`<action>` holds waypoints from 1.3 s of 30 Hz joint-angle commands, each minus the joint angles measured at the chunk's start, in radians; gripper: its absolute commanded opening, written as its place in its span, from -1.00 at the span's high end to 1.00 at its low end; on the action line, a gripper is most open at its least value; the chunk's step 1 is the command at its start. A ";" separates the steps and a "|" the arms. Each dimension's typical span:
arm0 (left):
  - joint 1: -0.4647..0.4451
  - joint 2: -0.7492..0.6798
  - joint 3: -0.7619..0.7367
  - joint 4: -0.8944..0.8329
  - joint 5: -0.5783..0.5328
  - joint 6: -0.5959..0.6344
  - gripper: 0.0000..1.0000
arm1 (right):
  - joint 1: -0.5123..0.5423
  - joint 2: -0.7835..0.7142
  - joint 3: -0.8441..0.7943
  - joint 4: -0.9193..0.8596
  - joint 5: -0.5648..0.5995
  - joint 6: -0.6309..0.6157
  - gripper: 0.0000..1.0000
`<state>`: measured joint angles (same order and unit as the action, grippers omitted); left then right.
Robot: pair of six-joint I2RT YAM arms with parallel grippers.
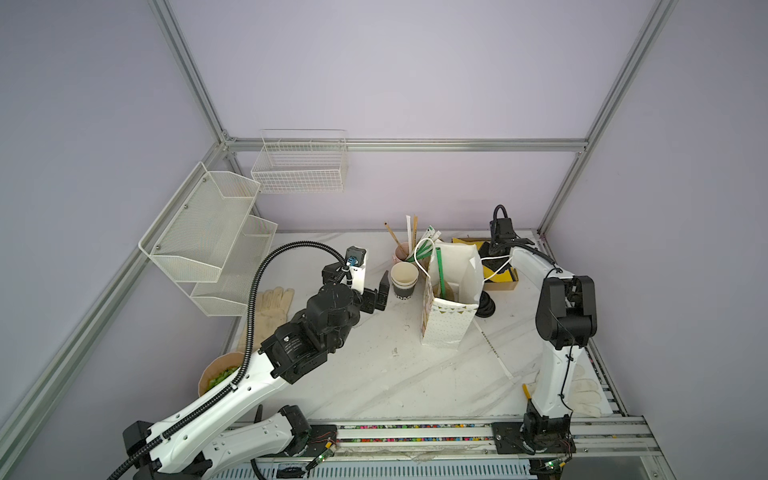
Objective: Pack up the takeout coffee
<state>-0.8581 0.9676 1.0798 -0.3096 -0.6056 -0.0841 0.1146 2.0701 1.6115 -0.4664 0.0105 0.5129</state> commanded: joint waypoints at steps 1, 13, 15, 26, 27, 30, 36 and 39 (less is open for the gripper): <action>0.004 -0.003 -0.037 0.027 0.009 0.026 -0.99 | 0.035 0.003 -0.031 -0.010 -0.004 -0.031 -0.15; 0.006 0.002 -0.039 0.026 0.012 0.025 -1.00 | 0.065 0.017 -0.078 0.073 -0.045 -0.059 0.29; 0.006 0.003 -0.040 0.027 0.011 0.026 -1.00 | 0.065 0.015 -0.081 0.084 -0.058 -0.063 0.41; 0.007 -0.001 -0.044 0.028 0.007 0.028 -0.99 | 0.064 -0.027 -0.083 0.086 -0.091 -0.071 0.82; 0.007 -0.003 -0.045 0.029 0.007 0.029 -1.00 | 0.065 -0.038 -0.086 0.086 -0.100 -0.068 0.81; 0.008 -0.003 -0.047 0.031 0.007 0.027 -1.00 | 0.065 -0.064 -0.096 0.089 -0.129 -0.063 0.79; 0.010 -0.004 -0.046 0.030 0.009 0.026 -1.00 | 0.065 -0.096 -0.119 0.073 -0.121 -0.039 0.13; 0.010 -0.005 -0.047 0.031 0.010 0.027 -0.99 | 0.064 -0.113 -0.136 0.095 -0.134 -0.039 0.04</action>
<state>-0.8528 0.9752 1.0641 -0.3122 -0.6014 -0.0818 0.1749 2.0048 1.4952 -0.3786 -0.1158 0.4652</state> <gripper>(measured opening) 0.997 0.475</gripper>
